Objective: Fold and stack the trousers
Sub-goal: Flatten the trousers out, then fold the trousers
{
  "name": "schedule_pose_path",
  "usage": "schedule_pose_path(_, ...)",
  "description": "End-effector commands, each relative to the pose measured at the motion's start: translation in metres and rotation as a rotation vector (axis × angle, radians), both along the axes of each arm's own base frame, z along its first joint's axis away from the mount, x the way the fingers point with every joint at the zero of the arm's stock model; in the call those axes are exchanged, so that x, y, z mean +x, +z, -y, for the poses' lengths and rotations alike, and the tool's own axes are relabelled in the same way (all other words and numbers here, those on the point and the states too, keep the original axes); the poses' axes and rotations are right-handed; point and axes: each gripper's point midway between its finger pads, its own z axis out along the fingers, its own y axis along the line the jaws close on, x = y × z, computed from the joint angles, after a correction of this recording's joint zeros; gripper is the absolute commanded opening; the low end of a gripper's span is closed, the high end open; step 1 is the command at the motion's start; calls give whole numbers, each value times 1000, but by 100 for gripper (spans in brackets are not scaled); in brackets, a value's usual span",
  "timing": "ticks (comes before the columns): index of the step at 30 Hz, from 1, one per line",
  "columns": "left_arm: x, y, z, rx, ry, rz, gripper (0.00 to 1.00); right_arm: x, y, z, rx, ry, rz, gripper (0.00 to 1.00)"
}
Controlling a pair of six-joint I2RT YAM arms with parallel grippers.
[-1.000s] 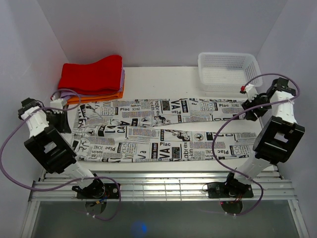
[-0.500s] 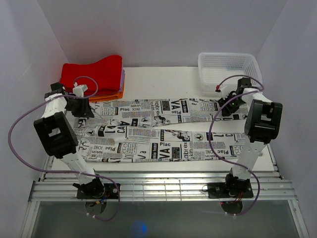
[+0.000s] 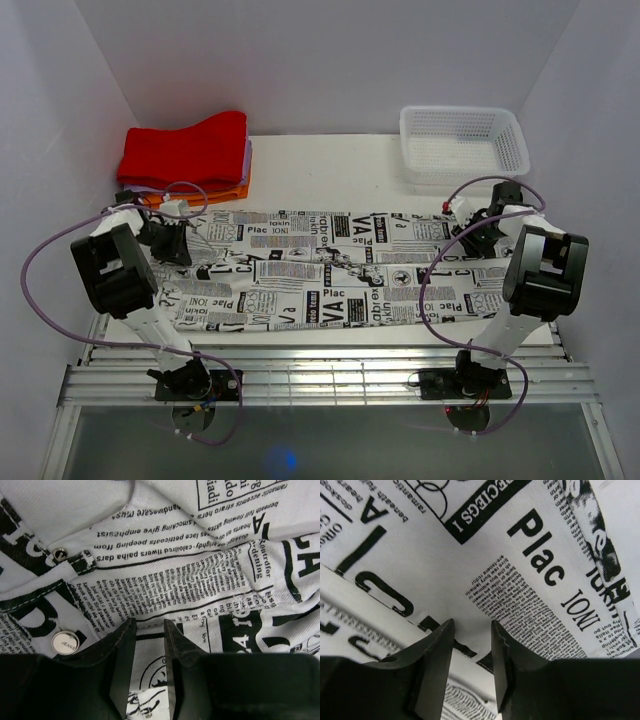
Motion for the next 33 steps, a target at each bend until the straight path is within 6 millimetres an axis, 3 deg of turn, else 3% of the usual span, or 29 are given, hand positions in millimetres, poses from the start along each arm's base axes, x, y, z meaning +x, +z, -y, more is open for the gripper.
schedule_pose_path(1, -10, 23, -19, 109, -59, 34, 41, -67, -16, 19, -48, 34, -225, 44)
schedule_pose_path(2, -5, 33, -22, 120, -65, 63, 43, -64, -9, 17, -26, 46, -209, 45)
schedule_pose_path(3, 8, 50, -29, 137, -72, 112, 48, -49, 10, 19, -30, 63, -156, 47)
schedule_pose_path(5, 17, 73, -24, 95, -133, 167, 55, -46, 30, 14, 23, 93, -152, 55)
schedule_pose_path(6, 34, 94, -29, 109, -155, 231, 64, -39, 39, 15, 31, 130, -134, 61)
schedule_pose_path(7, 41, 105, -24, 87, -187, 274, 74, -22, 60, 20, 24, 147, -82, 76)
schedule_pose_path(8, 48, 114, -25, 88, -202, 308, 87, -20, 67, 18, 44, 164, -85, 82)
schedule_pose_path(9, 56, 119, -25, 83, -217, 333, 95, -13, 68, 19, 49, 170, -79, 88)
schedule_pose_path(10, 71, 137, -26, 85, -234, 398, 98, 3, 82, 24, 30, 181, -35, 96)
schedule_pose_path(12, 87, 146, -31, 94, -243, 446, 98, 17, 79, 27, 37, 190, -31, 98)
schedule_pose_path(13, 102, 147, -37, 102, -247, 473, 98, 32, 88, 32, 24, 180, -1, 98)
schedule_pose_path(15, 115, 145, -37, 76, -262, 493, 97, 44, 77, 35, 41, 166, -30, 97)
schedule_pose_path(16, 119, 129, -34, 33, -273, 462, 96, 49, 77, 37, 43, 165, -34, 94)
schedule_pose_path(17, 127, 136, -32, 11, -299, 499, 93, 61, 75, 39, 47, 165, -26, 92)
schedule_pose_path(24, 166, 101, -33, -37, -318, 545, 85, 88, 57, 40, 49, 225, 35, 83)
schedule_pose_path(30, 183, 56, -47, 51, -267, 509, 78, 92, 45, 42, 55, 209, 24, 81)
schedule_pose_path(33, 178, 33, -49, 73, -286, 470, 77, 90, 45, 42, 50, 223, 27, 80)
